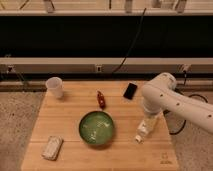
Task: Push the ceramic bowl across the table
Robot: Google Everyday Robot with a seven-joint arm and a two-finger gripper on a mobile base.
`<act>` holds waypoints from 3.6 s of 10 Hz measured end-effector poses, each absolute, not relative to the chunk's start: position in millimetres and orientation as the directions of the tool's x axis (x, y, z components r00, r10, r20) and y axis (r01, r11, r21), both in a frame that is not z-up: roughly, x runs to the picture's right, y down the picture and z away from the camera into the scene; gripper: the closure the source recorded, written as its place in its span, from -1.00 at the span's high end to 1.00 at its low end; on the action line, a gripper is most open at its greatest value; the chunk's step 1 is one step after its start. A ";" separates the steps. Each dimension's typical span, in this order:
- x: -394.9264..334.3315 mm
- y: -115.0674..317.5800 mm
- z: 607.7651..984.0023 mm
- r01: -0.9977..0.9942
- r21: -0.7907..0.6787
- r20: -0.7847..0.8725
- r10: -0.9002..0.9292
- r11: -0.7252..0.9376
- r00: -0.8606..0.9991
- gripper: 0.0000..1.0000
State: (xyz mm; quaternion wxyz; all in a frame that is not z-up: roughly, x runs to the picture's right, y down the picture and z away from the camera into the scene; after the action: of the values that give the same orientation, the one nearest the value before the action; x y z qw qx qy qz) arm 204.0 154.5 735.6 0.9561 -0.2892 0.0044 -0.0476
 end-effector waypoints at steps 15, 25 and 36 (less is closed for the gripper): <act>166.4 183.3 764.2 0.143 -0.557 0.054 -0.136 0.818 0.989 0.60; 152.9 186.9 767.5 0.159 -0.562 0.065 -0.148 0.811 0.987 0.60; 143.6 193.2 768.7 0.165 -0.572 0.072 -0.151 0.803 0.986 0.60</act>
State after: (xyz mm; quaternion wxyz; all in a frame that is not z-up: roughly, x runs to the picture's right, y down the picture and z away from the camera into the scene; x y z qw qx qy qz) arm 143.6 193.2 768.7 0.9495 -0.3023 -0.0115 -0.0834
